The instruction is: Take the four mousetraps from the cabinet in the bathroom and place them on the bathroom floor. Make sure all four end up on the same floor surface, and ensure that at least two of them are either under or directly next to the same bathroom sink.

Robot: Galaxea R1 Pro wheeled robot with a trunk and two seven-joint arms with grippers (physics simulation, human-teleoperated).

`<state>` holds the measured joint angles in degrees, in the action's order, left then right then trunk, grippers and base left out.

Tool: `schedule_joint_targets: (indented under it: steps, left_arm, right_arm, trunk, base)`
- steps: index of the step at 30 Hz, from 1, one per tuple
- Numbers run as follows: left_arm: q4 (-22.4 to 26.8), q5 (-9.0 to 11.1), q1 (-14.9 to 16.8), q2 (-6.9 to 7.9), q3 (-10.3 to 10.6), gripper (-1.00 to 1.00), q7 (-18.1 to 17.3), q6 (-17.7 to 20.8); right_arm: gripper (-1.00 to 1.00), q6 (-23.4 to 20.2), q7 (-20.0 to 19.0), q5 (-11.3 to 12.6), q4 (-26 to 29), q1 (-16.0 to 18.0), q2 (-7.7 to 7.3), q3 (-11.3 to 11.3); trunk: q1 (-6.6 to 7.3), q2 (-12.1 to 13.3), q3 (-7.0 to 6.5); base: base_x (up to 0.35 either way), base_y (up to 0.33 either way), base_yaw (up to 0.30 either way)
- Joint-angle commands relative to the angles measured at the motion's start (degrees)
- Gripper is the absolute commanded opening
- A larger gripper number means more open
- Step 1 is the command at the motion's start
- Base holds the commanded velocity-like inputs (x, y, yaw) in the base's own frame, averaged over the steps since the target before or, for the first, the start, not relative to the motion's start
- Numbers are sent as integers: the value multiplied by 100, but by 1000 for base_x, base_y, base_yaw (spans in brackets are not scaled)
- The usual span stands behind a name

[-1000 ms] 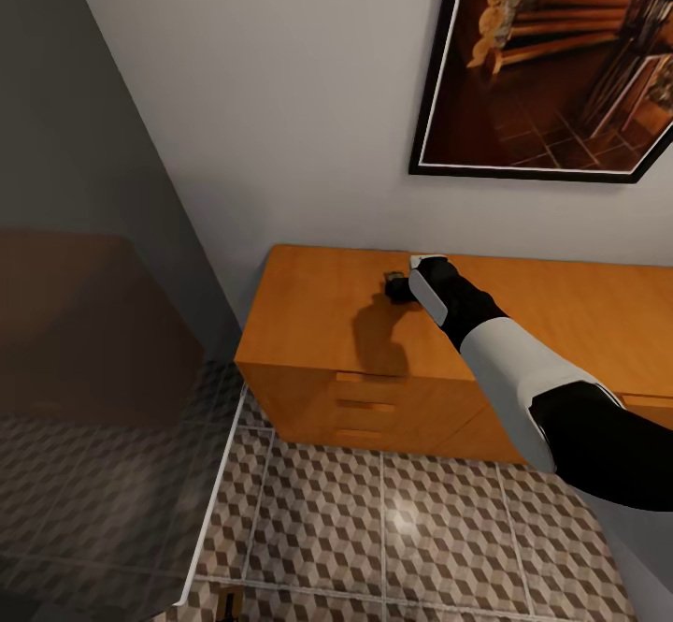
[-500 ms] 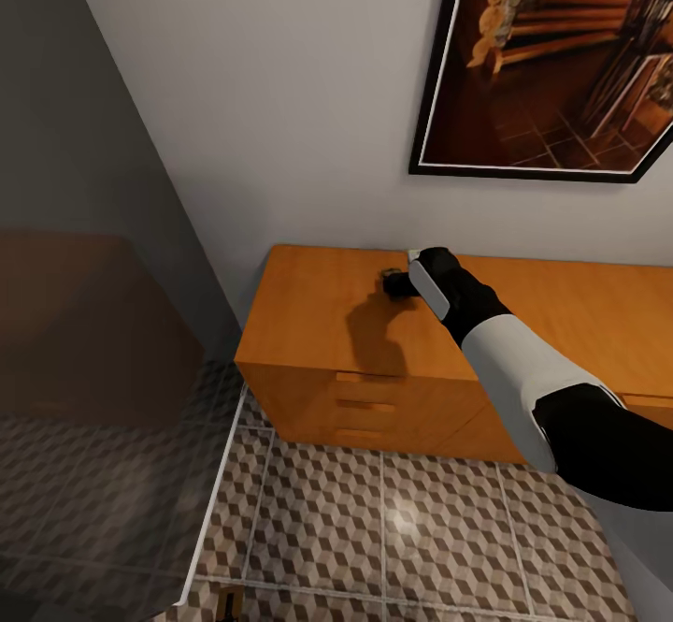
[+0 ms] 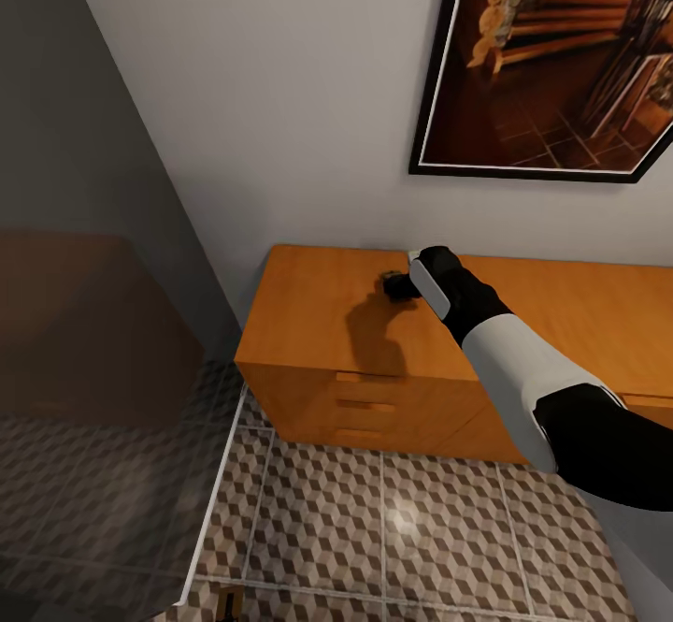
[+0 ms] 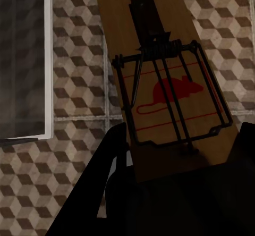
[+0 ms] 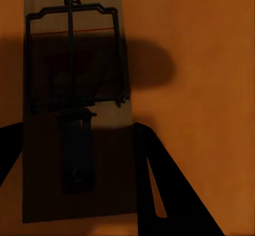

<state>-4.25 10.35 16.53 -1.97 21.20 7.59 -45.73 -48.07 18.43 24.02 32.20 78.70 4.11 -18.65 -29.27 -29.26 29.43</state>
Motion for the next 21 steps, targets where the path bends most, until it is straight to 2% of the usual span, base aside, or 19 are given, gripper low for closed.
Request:
schedule_joint_targets:
  steps: [1, 9, 21]
  left_arm:
    - [-23, 28, 8, -5, 51, -100, 23, -33]
    - [-24, 28, 8, -5, 51, -100, 23, -33]
    - [-24, 28, 8, -5, 51, -100, 23, -33]
  right_arm:
    - [-100, -18, 55, 77, 3, 5, -3, -27]
    - [-100, -134, 55, 77, 55, 5, 1, -25]
    - [-100, -769, 71, 68, 801, 5, -13, -9]
  trunk:
    - [-2, -8, 7]
    - [-2, -8, 7]
    - [-2, -8, 7]
  base:
    - [0, 0, 0]
    - [0, 0, 0]
    - [-1, 0, 0]
